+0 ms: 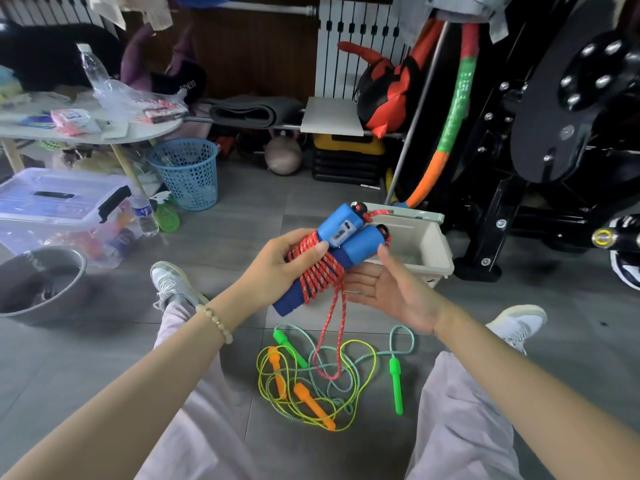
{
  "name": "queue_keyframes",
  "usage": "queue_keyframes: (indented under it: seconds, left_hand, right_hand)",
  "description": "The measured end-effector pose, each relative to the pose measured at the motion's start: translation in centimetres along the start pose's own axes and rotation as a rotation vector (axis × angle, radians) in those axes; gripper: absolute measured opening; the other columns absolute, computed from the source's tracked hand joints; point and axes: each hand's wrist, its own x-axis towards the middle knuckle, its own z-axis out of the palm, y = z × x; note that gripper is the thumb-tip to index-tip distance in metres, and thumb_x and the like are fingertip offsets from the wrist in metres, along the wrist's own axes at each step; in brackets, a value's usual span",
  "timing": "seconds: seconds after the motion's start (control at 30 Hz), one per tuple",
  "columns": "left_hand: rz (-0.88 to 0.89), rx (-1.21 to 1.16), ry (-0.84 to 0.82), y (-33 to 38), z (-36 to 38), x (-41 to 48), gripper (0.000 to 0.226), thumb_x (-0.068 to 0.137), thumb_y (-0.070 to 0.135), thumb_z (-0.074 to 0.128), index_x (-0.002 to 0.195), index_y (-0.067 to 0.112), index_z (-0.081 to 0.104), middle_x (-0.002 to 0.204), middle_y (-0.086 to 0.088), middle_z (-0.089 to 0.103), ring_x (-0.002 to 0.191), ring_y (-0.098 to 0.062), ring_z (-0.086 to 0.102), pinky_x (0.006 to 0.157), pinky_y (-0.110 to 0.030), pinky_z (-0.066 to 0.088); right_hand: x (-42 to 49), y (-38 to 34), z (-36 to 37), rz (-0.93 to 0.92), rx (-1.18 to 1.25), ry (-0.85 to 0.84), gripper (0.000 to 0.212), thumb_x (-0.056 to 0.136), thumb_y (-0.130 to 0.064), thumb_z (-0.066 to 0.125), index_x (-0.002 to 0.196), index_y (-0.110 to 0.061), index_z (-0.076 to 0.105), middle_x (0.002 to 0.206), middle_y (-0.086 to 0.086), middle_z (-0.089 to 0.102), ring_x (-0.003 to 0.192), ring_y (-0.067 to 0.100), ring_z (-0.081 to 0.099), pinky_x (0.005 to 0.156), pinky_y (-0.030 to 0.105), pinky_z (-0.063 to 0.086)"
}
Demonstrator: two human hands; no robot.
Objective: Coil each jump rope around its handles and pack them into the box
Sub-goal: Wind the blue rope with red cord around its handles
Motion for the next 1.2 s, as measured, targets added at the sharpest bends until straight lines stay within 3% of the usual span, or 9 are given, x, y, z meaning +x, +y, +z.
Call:
queue_keyframes:
  seconds: [0.23,0.33,0.47,0.63,0.77,0.87,0.97,1.1,1.2]
  left_hand:
    - [-0.094,0.166,0.05,-0.5,0.3,1.2,0.029,0.092,0.036,0.054,0.082,0.01,0.061,0.061,0.006,0.066,0.051,0.0,0.06,0.05,-0.013,0.044]
    - [-0.121,0.185,0.198,-1.1,-0.2,2.0,0.032,0.093,0.038,0.055,0.074,0.013,0.055,0.057,0.007,0.061,0.044,0.002,0.054,0.046,-0.01,0.04]
    - [-0.17,0.407,0.253,-2.4,-0.5,2.6,0.034,0.091,0.048,0.053,0.08,0.017,0.056,0.065,0.006,0.062,0.052,-0.004,0.056,0.051,-0.015,0.041]
    - [-0.203,0.573,0.098,-3.3,-0.4,2.3,0.036,0.093,0.054,0.044,0.08,0.022,0.056,0.074,-0.001,0.066,0.065,-0.019,0.06,0.062,-0.032,0.048]
    - [-0.151,0.697,-0.058,-2.5,0.3,1.4,0.047,0.1,0.047,0.028,0.079,0.015,0.055,0.078,-0.01,0.062,0.077,-0.029,0.058,0.08,-0.04,0.046]
    - [-0.215,0.671,-0.147,-1.8,0.8,0.7,0.056,0.103,0.042,0.019,0.11,0.003,0.059,0.097,-0.022,0.062,0.093,-0.032,0.058,0.089,-0.037,0.041]
    - [-0.2,0.647,-0.218,-1.0,1.1,-0.3,0.064,0.088,0.065,0.02,0.09,0.016,0.061,0.087,-0.01,0.064,0.083,-0.022,0.059,0.075,-0.027,0.039]
    - [-0.12,0.892,-0.352,-0.6,1.6,-0.6,0.053,0.075,0.076,0.05,0.094,0.028,0.063,0.082,0.006,0.068,0.076,-0.01,0.062,0.065,-0.02,0.044]
    - [-0.086,0.957,-0.402,-0.5,1.7,-0.4,0.051,0.078,0.073,0.049,0.101,0.029,0.063,0.083,0.006,0.066,0.074,-0.011,0.059,0.06,-0.018,0.04]
  right_hand:
    - [0.6,1.6,2.2,-0.036,-0.374,0.082,0.008,0.09,-0.029,0.06,0.098,-0.029,0.061,0.064,-0.011,0.05,0.059,0.01,0.04,0.059,0.023,0.038]
    - [0.9,1.8,2.4,0.023,-0.547,0.151,0.02,0.099,-0.021,0.044,0.108,-0.017,0.061,0.065,-0.004,0.041,0.05,0.007,0.031,0.049,0.023,0.027]
    - [0.2,0.1,3.3,-0.094,-1.025,0.172,0.022,0.099,-0.026,0.044,0.099,-0.015,0.062,0.063,-0.009,0.044,0.056,0.01,0.04,0.058,0.032,0.034]
    - [-0.4,-1.9,4.1,-0.233,-1.358,0.159,0.029,0.099,-0.031,0.04,0.089,-0.013,0.059,0.084,-0.001,0.058,0.083,0.023,0.055,0.075,0.042,0.044]
    - [-0.1,-2.8,3.2,-0.305,-1.392,0.143,0.027,0.098,-0.03,0.045,0.083,-0.011,0.057,0.083,0.0,0.057,0.084,0.021,0.053,0.075,0.042,0.041]
    - [0.2,-3.2,2.4,-0.303,-1.369,0.154,0.021,0.094,-0.035,0.052,0.082,-0.019,0.056,0.081,-0.002,0.061,0.079,0.019,0.055,0.071,0.041,0.044]
    - [0.1,-3.3,1.9,-0.274,-1.254,0.172,0.012,0.087,-0.034,0.063,0.084,-0.027,0.055,0.065,-0.008,0.056,0.065,0.009,0.051,0.064,0.033,0.042]
    - [-0.1,-3.2,2.1,-0.24,-1.291,0.103,0.008,0.083,-0.035,0.067,0.084,-0.031,0.061,0.068,-0.009,0.059,0.067,0.008,0.053,0.064,0.028,0.041]
    - [-0.1,-3.3,2.1,-0.209,-1.282,0.065,0.015,0.081,-0.039,0.069,0.074,-0.032,0.058,0.07,-0.007,0.062,0.068,0.009,0.054,0.064,0.029,0.041]
